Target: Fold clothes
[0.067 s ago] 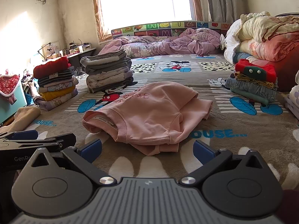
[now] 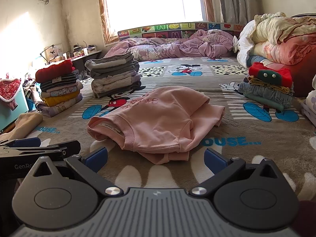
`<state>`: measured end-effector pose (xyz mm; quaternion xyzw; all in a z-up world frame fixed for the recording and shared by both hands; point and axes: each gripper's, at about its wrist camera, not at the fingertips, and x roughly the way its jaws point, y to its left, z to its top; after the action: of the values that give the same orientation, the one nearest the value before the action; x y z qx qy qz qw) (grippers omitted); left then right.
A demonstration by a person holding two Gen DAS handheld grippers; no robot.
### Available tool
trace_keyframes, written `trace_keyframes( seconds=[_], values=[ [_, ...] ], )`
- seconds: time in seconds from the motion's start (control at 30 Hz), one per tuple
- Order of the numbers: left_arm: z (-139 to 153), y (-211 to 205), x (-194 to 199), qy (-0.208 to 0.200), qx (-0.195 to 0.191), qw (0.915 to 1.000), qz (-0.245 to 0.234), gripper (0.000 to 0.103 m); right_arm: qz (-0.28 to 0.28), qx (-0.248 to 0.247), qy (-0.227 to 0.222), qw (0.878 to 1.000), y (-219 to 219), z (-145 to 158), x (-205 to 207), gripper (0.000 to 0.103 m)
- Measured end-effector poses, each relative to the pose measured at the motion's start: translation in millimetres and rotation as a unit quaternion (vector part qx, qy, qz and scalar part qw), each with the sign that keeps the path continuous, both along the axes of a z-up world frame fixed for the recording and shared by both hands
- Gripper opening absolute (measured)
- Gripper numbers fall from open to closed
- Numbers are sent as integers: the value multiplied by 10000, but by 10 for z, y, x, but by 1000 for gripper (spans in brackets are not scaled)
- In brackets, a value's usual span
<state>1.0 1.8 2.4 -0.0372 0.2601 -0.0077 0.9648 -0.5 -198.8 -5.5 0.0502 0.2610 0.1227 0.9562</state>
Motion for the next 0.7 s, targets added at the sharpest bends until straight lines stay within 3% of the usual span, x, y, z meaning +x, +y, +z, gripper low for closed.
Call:
trace_keyframes(
  seconds=[0.7],
  values=[
    [-232,-144,-111,-34,191,9998,-6,103,26,49,41,10000,7,-21,-14,103]
  ],
)
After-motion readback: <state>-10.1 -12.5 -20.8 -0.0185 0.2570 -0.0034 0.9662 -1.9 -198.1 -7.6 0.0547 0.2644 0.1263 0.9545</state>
